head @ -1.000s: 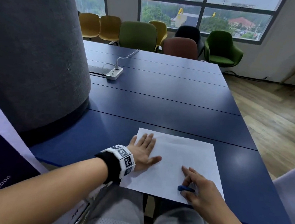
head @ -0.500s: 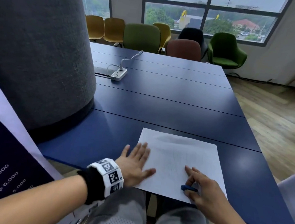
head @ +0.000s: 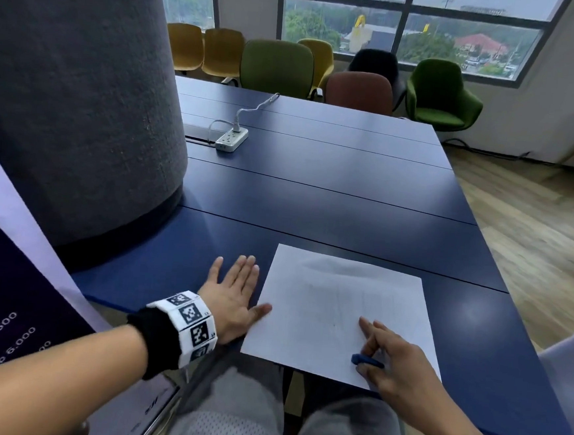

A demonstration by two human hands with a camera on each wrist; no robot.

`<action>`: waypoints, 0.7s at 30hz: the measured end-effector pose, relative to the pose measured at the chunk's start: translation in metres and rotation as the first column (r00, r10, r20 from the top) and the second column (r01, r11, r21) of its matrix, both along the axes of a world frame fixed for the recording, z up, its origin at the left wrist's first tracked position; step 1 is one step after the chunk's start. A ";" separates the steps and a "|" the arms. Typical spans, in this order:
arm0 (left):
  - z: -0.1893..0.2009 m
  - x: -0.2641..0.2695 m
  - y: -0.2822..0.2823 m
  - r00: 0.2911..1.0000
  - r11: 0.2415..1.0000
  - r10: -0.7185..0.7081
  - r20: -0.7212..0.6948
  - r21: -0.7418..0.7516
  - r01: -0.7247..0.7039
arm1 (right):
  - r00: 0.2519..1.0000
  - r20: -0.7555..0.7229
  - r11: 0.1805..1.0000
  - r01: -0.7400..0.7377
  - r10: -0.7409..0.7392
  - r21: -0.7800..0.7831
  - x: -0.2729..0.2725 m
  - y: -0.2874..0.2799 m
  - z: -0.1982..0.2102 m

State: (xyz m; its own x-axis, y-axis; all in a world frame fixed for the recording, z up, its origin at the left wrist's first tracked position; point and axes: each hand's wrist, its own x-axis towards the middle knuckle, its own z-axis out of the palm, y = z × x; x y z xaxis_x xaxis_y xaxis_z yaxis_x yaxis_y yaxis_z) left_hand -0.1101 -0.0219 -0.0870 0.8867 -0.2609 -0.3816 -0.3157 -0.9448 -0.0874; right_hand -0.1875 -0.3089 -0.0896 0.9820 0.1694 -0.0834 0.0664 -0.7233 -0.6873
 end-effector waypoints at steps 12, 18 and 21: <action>0.007 -0.008 0.013 0.982 0.982 -0.184 -0.038 0.033 0.185 | 1.000 0.029 0.998 -0.009 0.011 -0.054 -0.001 0.001 0.001; 0.033 0.019 -0.024 0.976 0.951 -0.215 -0.046 -0.237 0.198 | 0.998 0.007 0.994 -0.054 0.055 -0.095 0.002 0.003 0.004; 0.040 0.032 -0.037 0.977 0.954 -0.194 -0.083 -0.248 0.169 | 0.997 -0.033 0.989 -0.080 0.077 -0.124 0.002 0.005 0.012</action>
